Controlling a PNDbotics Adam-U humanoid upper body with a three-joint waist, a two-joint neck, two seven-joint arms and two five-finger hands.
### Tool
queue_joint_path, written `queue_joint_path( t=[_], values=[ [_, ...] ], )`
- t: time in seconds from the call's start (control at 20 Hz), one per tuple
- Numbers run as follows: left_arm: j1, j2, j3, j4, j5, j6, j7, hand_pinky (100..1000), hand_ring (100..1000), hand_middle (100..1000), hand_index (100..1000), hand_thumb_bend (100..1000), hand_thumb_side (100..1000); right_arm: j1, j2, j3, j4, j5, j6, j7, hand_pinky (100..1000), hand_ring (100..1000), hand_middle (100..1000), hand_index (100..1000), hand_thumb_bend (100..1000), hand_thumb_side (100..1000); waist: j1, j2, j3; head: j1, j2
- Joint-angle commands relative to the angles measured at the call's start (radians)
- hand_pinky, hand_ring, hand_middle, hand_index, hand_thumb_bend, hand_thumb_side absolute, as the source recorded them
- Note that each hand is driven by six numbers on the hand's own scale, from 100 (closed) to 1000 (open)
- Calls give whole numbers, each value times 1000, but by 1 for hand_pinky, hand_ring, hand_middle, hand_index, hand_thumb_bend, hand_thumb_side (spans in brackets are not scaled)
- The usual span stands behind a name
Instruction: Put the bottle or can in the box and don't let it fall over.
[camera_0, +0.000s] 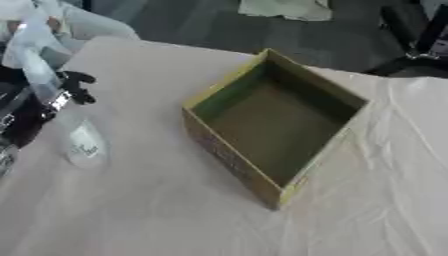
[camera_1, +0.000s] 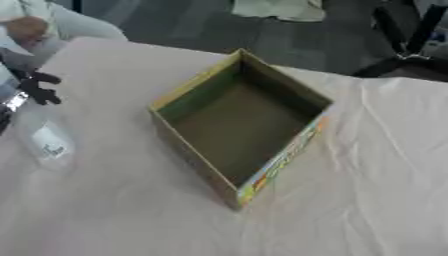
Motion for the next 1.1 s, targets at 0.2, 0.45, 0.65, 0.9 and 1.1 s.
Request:
queue_joint_path(
  t=[0.2,0.45,0.65,0.9,1.1],
  values=[
    [-7,17,-8,-3,6,1,-11,746,511,647,311,100,574,-1,-14,-9,-12,-10,0,3,944,1000,1000,916,100,581,5,-14,-2,3,-15],
    [-6,16,-11,-9,17,-29,-23,682,450,577,260,100,570,-2,-16,-10,-12,-15,-1,5,944,1000,1000,915,100,581,5,-14,-4,4,-16],
    [-6,13,-13,-10,27,-51,-35,651,419,546,231,100,566,-3,-16,-11,-12,-17,-1,6,944,1000,1000,915,100,581,5,-13,-3,3,-16],
    [-6,10,-16,-4,38,-60,-43,605,381,506,198,100,567,-4,-15,-12,-12,-19,-2,8,945,1000,1000,916,100,580,5,-13,-1,2,-16],
    [-7,8,-15,3,48,-60,-34,526,322,447,181,100,568,-5,-15,-12,-12,-19,-1,8,945,1000,1000,916,100,581,5,-12,0,2,-17]
  ],
)
